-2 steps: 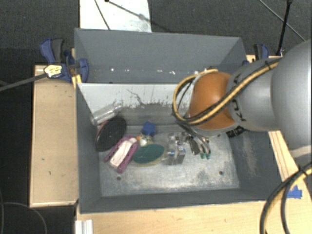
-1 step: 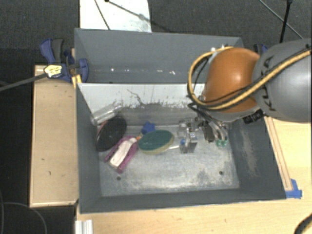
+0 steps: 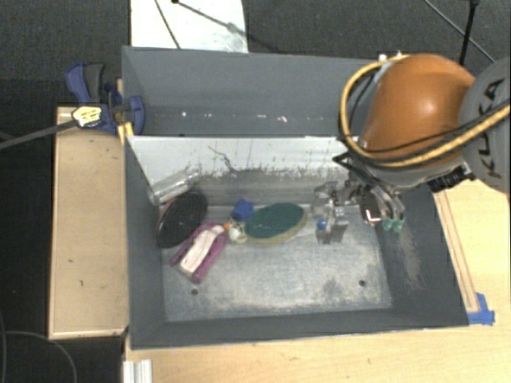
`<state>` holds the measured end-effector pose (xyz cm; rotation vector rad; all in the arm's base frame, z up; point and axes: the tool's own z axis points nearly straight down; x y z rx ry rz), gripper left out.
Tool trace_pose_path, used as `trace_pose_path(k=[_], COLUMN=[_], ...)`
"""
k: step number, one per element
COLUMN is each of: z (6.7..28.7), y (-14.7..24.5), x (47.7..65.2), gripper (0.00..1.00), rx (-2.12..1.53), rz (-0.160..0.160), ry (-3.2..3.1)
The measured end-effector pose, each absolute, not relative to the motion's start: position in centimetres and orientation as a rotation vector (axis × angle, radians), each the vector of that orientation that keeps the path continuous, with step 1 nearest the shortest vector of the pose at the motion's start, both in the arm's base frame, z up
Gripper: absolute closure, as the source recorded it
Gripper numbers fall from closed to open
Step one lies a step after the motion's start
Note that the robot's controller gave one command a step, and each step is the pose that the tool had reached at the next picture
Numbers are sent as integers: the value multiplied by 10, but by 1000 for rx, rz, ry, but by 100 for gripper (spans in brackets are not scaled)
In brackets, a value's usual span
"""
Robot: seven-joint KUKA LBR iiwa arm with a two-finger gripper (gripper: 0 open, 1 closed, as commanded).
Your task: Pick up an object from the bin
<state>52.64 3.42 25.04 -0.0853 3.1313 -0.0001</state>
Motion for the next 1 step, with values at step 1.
trace_pose_path(k=[1], z=[276], y=[18], x=[509], gripper=[100], rx=[100], rz=[1], ry=[3133])
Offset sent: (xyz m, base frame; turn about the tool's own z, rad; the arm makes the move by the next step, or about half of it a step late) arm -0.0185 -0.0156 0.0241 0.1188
